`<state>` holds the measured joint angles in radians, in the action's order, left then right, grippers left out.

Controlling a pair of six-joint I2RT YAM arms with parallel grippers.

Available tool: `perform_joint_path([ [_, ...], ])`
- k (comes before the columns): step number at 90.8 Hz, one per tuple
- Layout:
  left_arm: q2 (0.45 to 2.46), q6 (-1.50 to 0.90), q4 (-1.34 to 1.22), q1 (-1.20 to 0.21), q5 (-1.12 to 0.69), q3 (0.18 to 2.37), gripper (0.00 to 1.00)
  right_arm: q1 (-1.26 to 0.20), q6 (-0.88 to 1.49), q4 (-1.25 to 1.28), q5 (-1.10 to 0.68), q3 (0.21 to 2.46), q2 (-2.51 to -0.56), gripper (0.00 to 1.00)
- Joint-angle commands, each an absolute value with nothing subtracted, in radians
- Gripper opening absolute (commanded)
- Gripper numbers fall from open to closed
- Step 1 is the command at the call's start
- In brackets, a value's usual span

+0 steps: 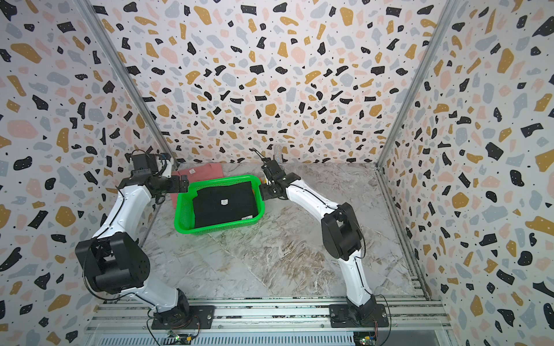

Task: Put the folded t-shirts into the basket
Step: Place the T-shirt in the bin, then move the bin to the center of the board.

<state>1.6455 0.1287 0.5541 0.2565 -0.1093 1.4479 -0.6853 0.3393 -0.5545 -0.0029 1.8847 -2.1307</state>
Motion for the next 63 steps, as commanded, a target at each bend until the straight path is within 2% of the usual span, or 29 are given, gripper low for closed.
perform_joint_path([
  [1, 1.65, 0.095, 0.557, 0.27, -0.083, 1.432, 1.0, -0.71, 0.35, -0.569, -0.032, 1.886, -2.148, 0.63],
  [27, 1.635, 0.089, 0.541, 0.273, -0.088, 1.372, 1.0, -0.718, 0.373, -0.572, -0.02, 1.912, -2.164, 0.63],
  [45, 1.649, 0.078, 0.534, 0.275, -0.098, 1.368, 1.0, -0.721, 0.383, -0.573, -0.052, 1.93, -2.218, 0.57],
  [49, 1.652, 0.075, 0.536, 0.275, -0.099, 1.372, 1.0, -0.724, 0.383, -0.576, -0.052, 1.936, -2.232, 0.51],
  [57, 1.655, 0.074, 0.544, 0.275, -0.101, 1.379, 1.0, -0.727, 0.382, -0.598, -0.034, 1.95, -2.243, 0.29],
  [63, 1.655, 0.074, 0.546, 0.275, -0.102, 1.38, 1.0, -0.73, 0.376, -0.605, -0.021, 1.943, -2.232, 0.17],
])
